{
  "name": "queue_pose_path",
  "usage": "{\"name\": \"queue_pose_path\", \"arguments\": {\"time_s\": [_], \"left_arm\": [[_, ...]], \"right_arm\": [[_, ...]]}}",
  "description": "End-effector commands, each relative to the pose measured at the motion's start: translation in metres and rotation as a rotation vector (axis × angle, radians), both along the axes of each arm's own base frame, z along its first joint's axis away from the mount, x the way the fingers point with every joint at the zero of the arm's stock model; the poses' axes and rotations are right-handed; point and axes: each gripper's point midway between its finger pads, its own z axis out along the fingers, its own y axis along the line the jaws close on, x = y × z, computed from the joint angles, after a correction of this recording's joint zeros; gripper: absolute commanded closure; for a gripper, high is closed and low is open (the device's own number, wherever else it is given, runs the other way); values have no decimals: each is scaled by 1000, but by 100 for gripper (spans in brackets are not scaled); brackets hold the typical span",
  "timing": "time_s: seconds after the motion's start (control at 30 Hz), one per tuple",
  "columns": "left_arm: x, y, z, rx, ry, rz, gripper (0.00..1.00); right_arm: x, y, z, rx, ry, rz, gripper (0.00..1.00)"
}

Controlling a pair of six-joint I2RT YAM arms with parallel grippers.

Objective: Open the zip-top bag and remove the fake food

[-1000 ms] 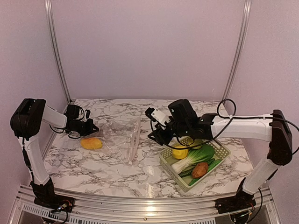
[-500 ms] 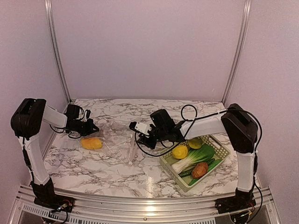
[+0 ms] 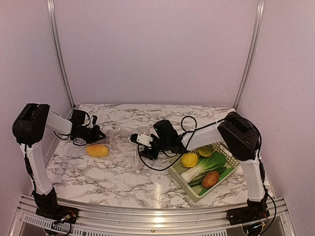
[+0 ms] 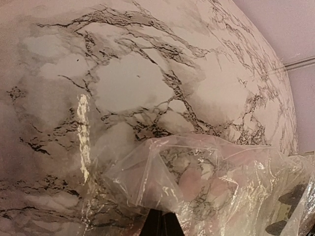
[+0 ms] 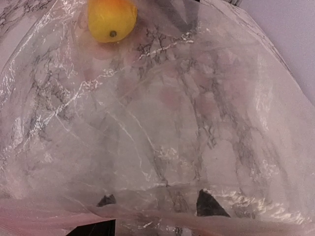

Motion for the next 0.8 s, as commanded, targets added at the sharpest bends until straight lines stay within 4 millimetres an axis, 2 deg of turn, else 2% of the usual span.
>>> {"name": "queue_pose_path", "arguments": {"time_s": [0.0,0.27,0.4,0.47,0.6,0.67,0.77], "left_arm": [[-6,-20,-10,-22,30,-44,100],[-13,-46,-9,-92,25,-38,100],[-16,-54,-7,-103,15,-20,100],[-19,-57,-9,-108,19,-22,100],[-24,-60,-10,-111,18,-23,100],[-26,-62,-10,-112,18,-28,100],[-28,-63,-11,-114,18,-34,100]], "right_arm": [[-17,33,16,62,-104,98,40],[-46,81,29,173,-88,167,30],[-57,99,30,222,-63,166,32],[-58,104,29,241,-41,161,38],[-59,109,31,289,-2,135,62],[-55,109,31,304,8,106,68],[-47,109,29,315,15,55,71]]}}
